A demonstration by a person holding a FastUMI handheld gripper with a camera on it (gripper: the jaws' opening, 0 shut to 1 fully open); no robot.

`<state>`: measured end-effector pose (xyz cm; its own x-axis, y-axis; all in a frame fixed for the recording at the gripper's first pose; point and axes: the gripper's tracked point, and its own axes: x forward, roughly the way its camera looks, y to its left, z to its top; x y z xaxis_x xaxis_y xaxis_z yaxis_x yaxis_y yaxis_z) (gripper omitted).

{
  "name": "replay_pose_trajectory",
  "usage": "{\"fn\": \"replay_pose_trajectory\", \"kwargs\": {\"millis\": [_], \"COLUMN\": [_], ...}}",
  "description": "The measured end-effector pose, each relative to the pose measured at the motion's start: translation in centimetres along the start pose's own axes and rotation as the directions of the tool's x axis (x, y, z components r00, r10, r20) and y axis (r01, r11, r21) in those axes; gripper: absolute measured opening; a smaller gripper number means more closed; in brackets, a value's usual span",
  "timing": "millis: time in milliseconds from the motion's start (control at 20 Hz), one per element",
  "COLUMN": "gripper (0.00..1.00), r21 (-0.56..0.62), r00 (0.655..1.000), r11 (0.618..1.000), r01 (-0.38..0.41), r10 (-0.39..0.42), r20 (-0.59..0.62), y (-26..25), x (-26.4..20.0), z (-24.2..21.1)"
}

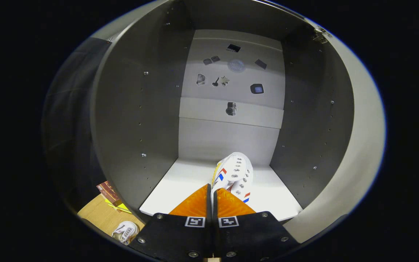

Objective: Open the shoe cabinet door, grab the shoes and put them into the shoe cabinet, then close the shoe cabinet door.

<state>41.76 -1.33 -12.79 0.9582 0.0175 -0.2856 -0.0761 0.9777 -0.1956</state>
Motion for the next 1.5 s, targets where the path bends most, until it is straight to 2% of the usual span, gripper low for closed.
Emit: {"fn": "replay_pose_trajectory", "kwargs": {"millis": [450, 650, 800, 900, 1000, 1100, 1150, 1200, 1250, 1500], "gripper": [0.00, 0.00, 0.00, 0.07, 0.10, 0.21, 0.33, 0.36, 0.47, 0.80], "r21": [-0.035, -0.078, -0.064, -0.068, -0.084, -0.082, -0.067, -0.052, -0.038, 0.000], "r00": [0.999, 0.999, 0.998, 0.998, 0.998, 0.999, 0.999, 1.000, 1.000, 1.000], "r11": [0.999, 0.997, 0.998, 0.998, 0.996, 0.997, 0.998, 0.999, 0.999, 1.000], "r01": [0.004, -0.003, -0.008, -0.011, -0.002, 0.006, 0.011, 0.010, 0.013, 0.019], "r10": [-0.006, -0.001, 0.005, 0.007, -0.003, -0.010, -0.013, -0.011, -0.013, -0.019], "r20": [-0.045, -0.054, -0.060, -0.064, -0.055, -0.041, -0.034, -0.026, -0.008, 0.022], "y": [-0.3, -0.2, -0.1, 0.0, 0.1, 0.9, 1.2, 1.5, 1.8, 3.3], "x": [6.2, 7.1, 7.2, 7.2, 7.2, 7.2, 7.1, 7.1, 7.4, 8.6], "z": [-0.7, -0.7, -0.8, -1.1, -1.0, -1.0, -1.1, -1.3, -1.7, -2.7]}}
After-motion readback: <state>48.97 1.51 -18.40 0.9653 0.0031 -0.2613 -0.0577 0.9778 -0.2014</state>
